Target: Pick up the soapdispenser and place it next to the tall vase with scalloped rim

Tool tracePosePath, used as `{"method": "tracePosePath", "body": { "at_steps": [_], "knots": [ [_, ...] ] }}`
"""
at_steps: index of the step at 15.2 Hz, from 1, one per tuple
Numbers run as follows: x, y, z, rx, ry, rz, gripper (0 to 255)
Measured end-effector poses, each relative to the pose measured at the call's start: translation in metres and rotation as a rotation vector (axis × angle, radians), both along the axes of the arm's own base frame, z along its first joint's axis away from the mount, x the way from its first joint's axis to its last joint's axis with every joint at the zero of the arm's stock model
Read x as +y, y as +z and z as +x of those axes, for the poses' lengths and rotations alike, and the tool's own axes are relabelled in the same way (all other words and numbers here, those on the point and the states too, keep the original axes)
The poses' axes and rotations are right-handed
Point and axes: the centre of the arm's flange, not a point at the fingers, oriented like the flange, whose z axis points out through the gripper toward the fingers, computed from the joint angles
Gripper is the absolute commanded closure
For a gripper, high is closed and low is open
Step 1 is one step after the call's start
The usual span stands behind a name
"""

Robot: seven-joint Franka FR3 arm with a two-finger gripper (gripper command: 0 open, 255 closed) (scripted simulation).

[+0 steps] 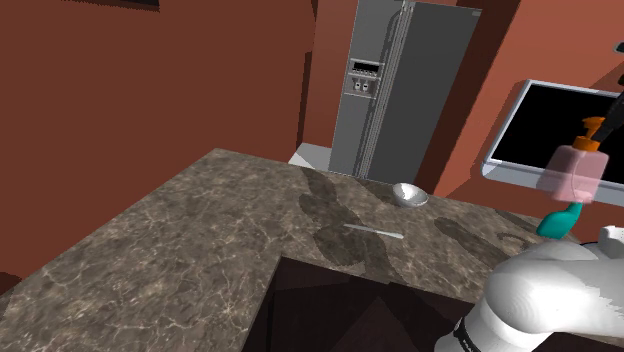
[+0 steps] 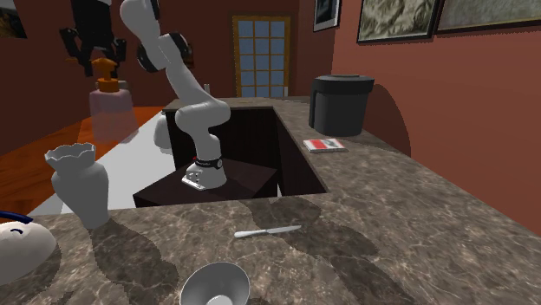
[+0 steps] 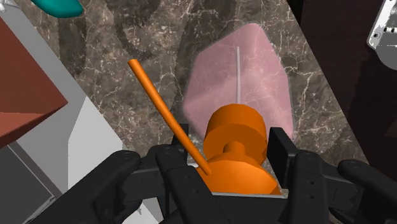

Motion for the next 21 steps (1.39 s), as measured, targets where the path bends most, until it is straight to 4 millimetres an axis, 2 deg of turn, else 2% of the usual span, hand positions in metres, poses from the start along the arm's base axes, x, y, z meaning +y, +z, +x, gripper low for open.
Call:
{"method": "tracePosePath", "body": {
  "at_steps": [21],
  "knots": [
    [0.000, -0.111, -0.001, 0.000, 0.000, 0.000, 255]
  ]
}}
